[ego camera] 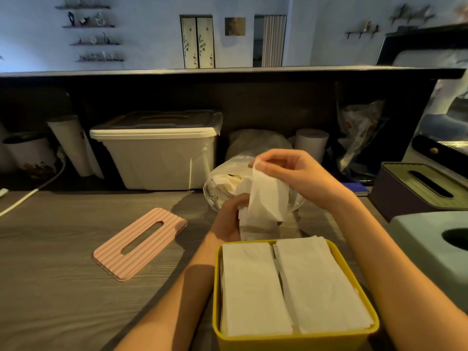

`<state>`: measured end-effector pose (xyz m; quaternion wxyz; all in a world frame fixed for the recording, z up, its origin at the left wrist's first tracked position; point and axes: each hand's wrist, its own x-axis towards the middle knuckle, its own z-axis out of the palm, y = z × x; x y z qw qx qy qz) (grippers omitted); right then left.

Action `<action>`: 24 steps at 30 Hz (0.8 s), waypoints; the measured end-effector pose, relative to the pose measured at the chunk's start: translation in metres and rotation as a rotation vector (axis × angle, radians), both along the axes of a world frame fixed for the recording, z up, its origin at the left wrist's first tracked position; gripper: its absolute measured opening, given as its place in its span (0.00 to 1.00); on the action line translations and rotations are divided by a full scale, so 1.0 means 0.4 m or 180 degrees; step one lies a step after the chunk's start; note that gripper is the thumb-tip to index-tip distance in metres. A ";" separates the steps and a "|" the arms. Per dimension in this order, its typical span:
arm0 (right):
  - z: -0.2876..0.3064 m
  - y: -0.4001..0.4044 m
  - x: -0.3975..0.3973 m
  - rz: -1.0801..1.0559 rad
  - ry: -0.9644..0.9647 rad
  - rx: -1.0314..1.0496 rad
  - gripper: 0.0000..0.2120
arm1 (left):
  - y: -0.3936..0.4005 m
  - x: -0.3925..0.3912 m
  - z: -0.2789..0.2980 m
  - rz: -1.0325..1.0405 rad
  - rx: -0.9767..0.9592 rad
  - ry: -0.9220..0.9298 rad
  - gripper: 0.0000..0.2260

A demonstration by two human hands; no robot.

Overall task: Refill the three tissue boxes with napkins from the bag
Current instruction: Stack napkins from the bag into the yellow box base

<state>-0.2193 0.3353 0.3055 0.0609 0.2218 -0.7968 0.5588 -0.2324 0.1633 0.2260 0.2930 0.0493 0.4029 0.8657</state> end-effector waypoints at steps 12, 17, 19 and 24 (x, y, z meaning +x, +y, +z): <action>-0.072 -0.013 -0.062 -0.0658 0.0761 0.0889 0.15 | -0.002 -0.010 0.012 -0.0009 -0.0603 0.0383 0.31; -0.077 0.021 -0.026 -0.0491 -0.0060 0.1436 0.28 | -0.001 -0.016 0.015 -0.0316 -0.0945 0.0415 0.32; -0.080 0.036 -0.013 -0.0413 -0.0490 0.1469 0.28 | 0.000 -0.014 0.021 -0.0424 -0.0961 0.0468 0.27; -0.096 0.064 0.012 -0.0640 -0.0681 0.0686 0.21 | -0.034 -0.021 0.013 -0.0379 -0.1154 0.0521 0.30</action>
